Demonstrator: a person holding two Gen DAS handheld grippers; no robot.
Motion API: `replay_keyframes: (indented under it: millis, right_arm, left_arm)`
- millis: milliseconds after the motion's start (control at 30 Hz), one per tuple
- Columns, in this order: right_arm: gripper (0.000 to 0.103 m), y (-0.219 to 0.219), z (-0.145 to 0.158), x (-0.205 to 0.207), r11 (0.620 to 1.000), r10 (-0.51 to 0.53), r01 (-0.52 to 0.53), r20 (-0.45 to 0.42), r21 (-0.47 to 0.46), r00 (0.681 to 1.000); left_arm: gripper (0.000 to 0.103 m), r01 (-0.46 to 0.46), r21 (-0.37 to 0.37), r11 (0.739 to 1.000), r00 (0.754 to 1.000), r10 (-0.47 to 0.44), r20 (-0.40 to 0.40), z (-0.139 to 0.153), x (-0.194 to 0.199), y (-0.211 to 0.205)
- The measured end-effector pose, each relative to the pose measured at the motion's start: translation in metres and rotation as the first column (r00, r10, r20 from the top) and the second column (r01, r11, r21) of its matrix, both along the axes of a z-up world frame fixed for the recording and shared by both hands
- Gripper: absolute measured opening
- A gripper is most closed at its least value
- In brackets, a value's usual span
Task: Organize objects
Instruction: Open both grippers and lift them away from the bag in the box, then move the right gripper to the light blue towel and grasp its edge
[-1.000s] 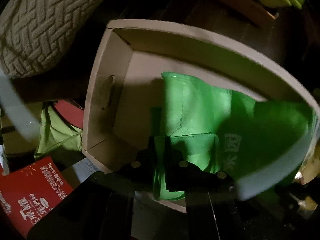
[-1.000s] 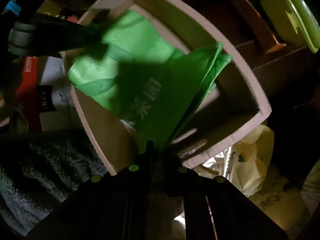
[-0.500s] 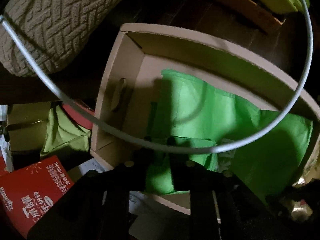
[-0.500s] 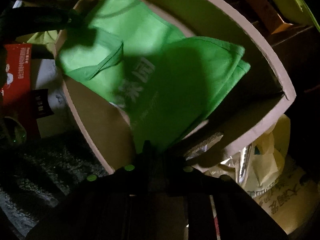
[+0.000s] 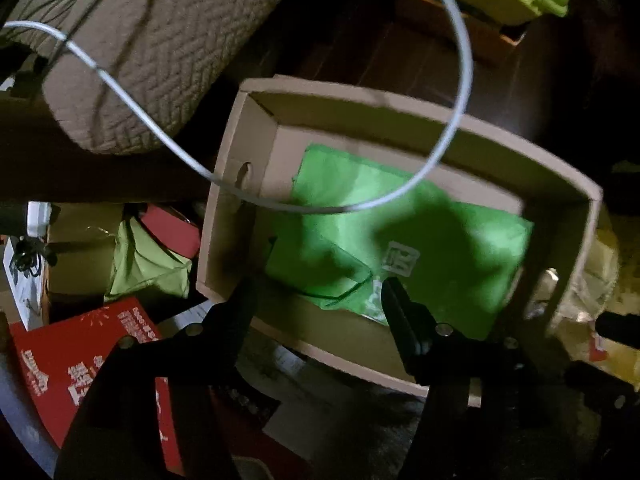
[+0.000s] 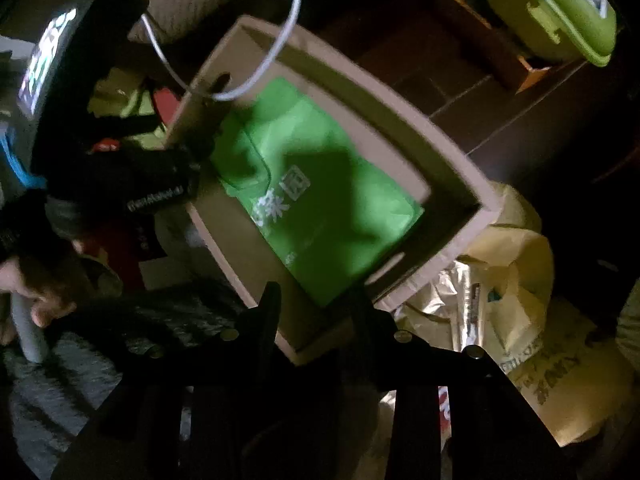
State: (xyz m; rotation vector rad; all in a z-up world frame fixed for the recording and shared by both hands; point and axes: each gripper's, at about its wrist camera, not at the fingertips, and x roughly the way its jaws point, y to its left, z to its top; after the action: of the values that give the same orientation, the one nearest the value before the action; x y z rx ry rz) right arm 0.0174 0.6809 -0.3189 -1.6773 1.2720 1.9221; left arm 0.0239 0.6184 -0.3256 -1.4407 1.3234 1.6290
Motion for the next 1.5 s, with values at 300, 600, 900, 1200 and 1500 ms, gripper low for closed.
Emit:
replay_keyframes:
  millis: [300,600,900,1200,1500]
  right_arm:
    - [0.036,0.021,0.060,0.016,0.994,0.026,-0.022,-0.043,0.102,0.999]
    - [0.036,0.010,0.119,0.012,0.981,0.099,-0.095,-0.013,0.166,0.995]
    - [0.041,-0.050,0.202,-0.013,0.946,0.241,-0.221,-0.063,0.236,0.968]
    - [0.041,-0.151,0.281,-0.082,0.836,0.486,-0.432,-0.090,0.337,0.870]
    - [0.051,-0.248,0.359,-0.134,0.715,0.660,-0.516,-0.213,0.472,0.720]
  left_arm:
    - [0.062,-0.061,0.185,0.981,0.998,0.060,0.008,0.084,0.002,-0.012]
    - [0.067,-0.220,0.137,0.966,0.963,0.193,0.187,0.141,-0.005,-0.044]
    - [0.068,-0.352,0.155,0.923,0.915,0.303,0.267,0.216,-0.008,-0.131]
    - [0.075,-0.432,0.352,0.830,0.902,0.398,0.169,0.330,-0.015,-0.250]
    - [0.075,-0.580,0.614,0.536,0.730,0.677,0.099,0.400,-0.033,-0.401]
